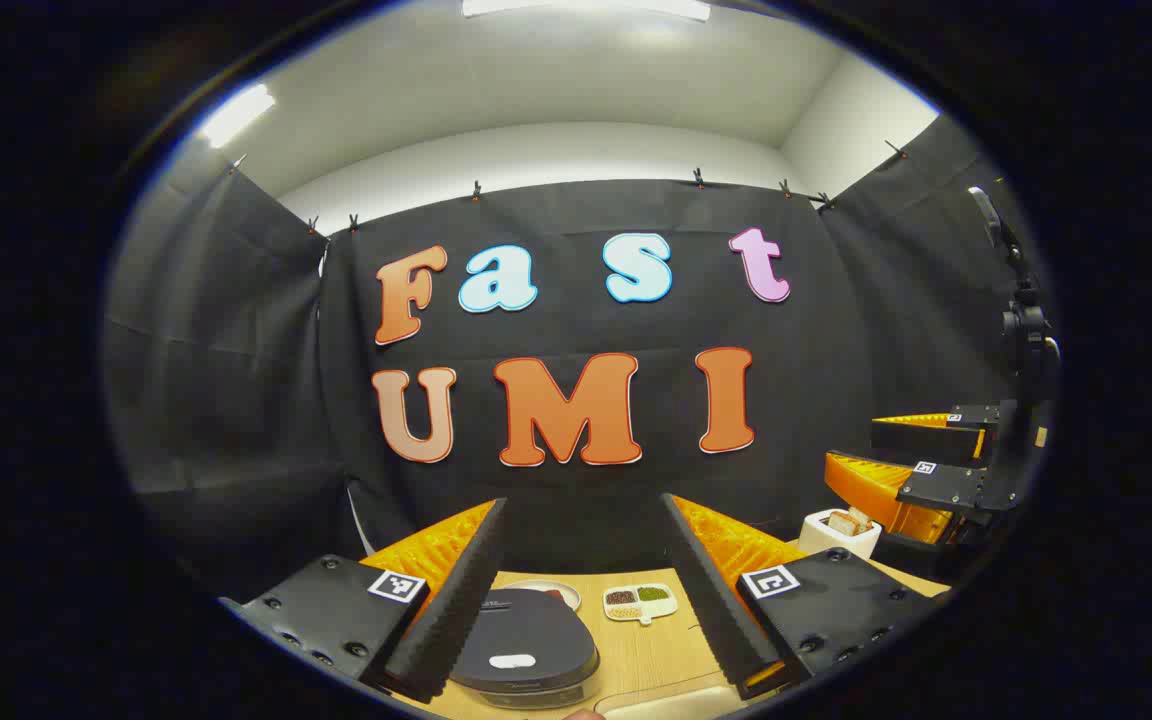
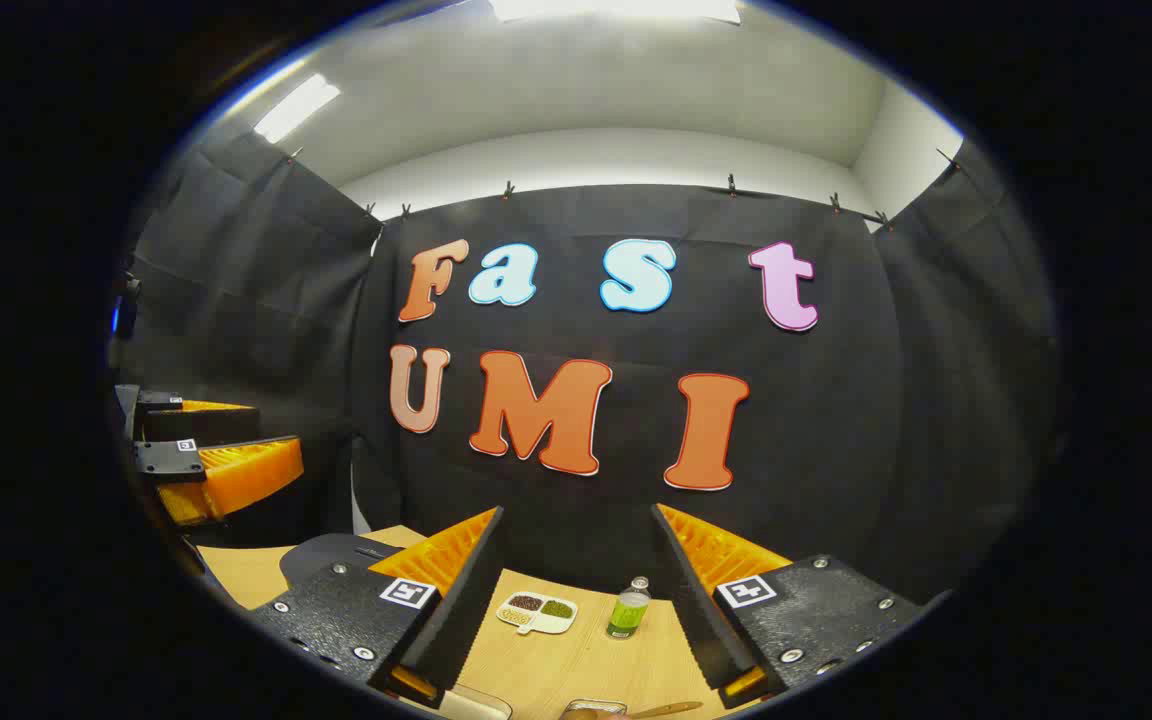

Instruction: Close the left gripper, press the button to open the rice cooker; take a wooden spoon from the chopstick holder with the right hand, scoop a spoonful of rice and pour it into the rice cooker, then put the wooden spoon back into the chopstick holder.

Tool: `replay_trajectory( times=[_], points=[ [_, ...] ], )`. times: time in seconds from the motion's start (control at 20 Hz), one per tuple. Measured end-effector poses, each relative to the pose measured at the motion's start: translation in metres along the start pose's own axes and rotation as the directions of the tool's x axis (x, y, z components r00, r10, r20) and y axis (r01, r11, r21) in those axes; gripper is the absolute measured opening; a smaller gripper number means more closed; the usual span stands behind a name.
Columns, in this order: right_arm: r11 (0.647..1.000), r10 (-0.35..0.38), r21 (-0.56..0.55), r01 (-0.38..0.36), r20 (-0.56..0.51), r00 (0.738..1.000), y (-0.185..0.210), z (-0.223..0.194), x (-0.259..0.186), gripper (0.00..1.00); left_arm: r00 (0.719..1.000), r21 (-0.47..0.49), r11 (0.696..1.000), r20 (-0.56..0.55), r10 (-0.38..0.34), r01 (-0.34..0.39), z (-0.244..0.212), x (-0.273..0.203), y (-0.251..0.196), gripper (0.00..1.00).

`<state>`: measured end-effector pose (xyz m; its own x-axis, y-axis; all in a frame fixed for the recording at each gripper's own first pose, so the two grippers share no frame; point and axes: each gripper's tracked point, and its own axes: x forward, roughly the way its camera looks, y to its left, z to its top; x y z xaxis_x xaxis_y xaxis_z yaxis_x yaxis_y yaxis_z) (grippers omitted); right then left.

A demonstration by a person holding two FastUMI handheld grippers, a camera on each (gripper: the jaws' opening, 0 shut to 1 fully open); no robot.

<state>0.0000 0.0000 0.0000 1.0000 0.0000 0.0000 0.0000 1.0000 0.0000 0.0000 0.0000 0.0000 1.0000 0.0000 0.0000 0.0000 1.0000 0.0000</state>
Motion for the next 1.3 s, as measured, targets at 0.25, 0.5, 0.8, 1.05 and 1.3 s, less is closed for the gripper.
replay_trajectory(
  times=[0.25,0.5,0.8,1.05,1.3],
  points=[
    [0.998,-0.068,0.0,0.068,-0.001,0.998,0.0,0.005,0.003,0.87,0.999,0.012,0.999,0.009,-0.052,0.052,-0.003,0.012,0.008,0.94],
    [0.995,-0.096,0.023,0.096,-0.019,0.995,0.002,0.005,0.007,0.88,0.998,-0.021,0.998,0.008,-0.057,0.057,-0.006,0.012,0.023,1.0],
    [0.994,-0.108,0.029,0.108,-0.018,0.994,0.002,0.008,0.008,0.94,0.998,-0.017,0.998,0.021,-0.055,0.056,-0.003,0.014,0.028,1.0],
    [0.994,-0.108,0.025,0.107,0.003,0.994,-0.001,0.015,0.007,0.95,0.998,-0.017,0.999,0.021,-0.051,0.051,-0.003,0.016,0.026,1.0],
    [0.992,-0.119,0.036,0.119,-0.005,0.993,-0.009,0.014,0.004,0.95,0.998,-0.016,0.999,0.024,-0.051,0.052,-0.002,0.016,0.021,1.0]
  ],
)
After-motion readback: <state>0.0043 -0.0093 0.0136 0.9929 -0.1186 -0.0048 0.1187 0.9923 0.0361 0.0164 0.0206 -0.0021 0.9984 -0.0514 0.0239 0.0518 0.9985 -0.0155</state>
